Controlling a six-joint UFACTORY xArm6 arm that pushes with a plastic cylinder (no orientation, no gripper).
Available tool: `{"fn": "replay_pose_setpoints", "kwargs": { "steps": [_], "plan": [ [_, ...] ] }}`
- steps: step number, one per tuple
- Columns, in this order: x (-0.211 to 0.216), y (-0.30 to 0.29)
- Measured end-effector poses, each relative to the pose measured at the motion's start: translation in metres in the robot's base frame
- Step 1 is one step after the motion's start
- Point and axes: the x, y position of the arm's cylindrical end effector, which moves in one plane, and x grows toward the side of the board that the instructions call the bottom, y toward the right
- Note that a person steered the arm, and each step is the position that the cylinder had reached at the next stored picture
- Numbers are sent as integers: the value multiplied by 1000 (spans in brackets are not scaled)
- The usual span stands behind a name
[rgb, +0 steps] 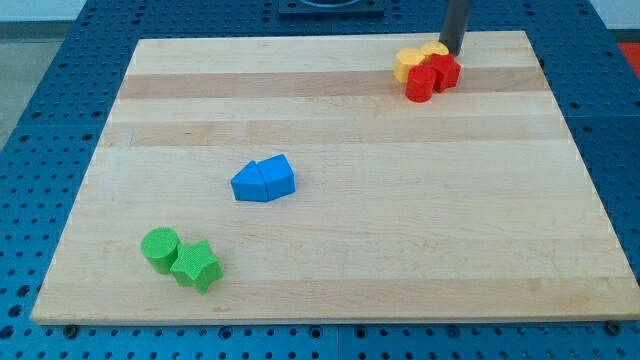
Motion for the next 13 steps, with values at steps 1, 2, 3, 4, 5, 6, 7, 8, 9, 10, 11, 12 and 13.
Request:
{"fn": "replay_pose_setpoints", "kwargs": {
  "steps": [1,2,3,4,5,6,7,8,9,10,11,12,13],
  "plan": [
    [0,37],
    [0,37],
    [11,0],
    [32,-63],
    [43,-110],
    [43,-134],
    [43,-151],
    [43,-150],
    [43,-99],
    [42,-38],
    [30,-36],
    [6,-45],
    [2,-51]
  ]
}}
